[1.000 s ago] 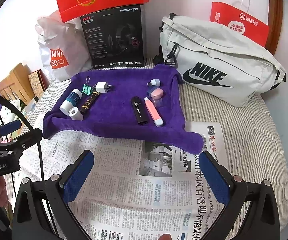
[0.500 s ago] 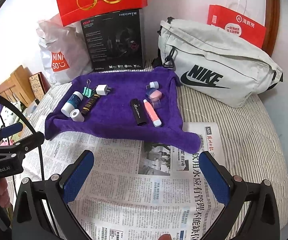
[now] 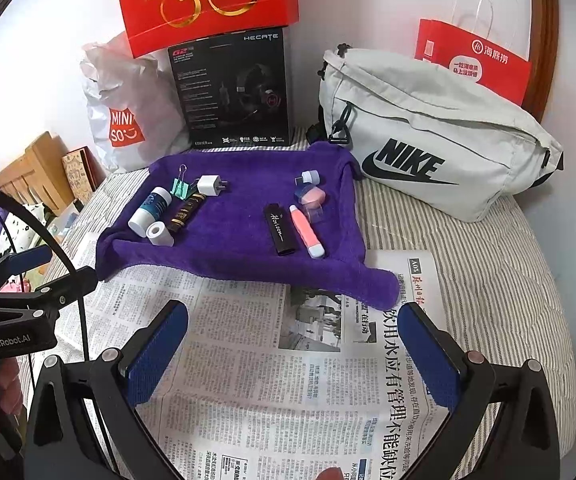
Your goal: Organize rigid objects
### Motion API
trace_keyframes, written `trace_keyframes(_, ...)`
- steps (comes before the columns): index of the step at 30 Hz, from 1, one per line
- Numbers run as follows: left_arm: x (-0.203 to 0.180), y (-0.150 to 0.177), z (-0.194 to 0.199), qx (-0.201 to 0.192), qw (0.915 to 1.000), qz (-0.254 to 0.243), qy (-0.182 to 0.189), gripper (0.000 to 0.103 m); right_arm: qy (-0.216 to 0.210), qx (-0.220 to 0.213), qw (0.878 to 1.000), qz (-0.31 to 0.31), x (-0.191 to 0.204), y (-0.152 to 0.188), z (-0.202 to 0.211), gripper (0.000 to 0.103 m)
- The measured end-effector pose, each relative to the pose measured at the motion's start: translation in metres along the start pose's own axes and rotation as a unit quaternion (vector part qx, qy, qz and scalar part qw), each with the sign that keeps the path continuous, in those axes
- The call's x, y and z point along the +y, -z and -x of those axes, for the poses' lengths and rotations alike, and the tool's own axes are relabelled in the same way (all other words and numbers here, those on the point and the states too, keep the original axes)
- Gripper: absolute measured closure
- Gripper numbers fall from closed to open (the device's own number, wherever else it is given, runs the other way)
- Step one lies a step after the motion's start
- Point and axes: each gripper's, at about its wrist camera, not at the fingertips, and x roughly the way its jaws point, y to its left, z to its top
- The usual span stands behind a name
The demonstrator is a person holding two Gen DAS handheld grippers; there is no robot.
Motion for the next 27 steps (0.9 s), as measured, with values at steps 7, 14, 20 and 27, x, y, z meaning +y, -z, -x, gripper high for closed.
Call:
trace_keyframes(7, 0.0018, 0.0008, 0.0004, 0.001, 1.0000, 0.000, 0.000, 0.005, 0.000, 0.003, 1.000, 0.000, 0.0000, -0.0002, -0.0009, 0.000)
trace_keyframes(14, 0.0039, -0.0006, 0.0010, 0.000, 1.0000, 0.000, 0.000, 0.005, 0.000, 0.002, 1.000, 0.004, 0.0029, 0.0006, -0.0002, 0.000)
trace_keyframes(20, 0.0041, -0.0006, 0.0011, 0.002, 1.0000, 0.000, 0.000, 0.005, 0.000, 0.002, 1.000, 0.009, 0.0040, 0.0014, -0.0005, 0.000)
trace_keyframes(27, 0.0040, -0.0002, 0.0012, 0.001, 1.0000, 0.000, 0.000, 0.005, 0.002, 0.003, 1.000, 0.007, 0.0038, 0.0024, -0.0002, 0.000)
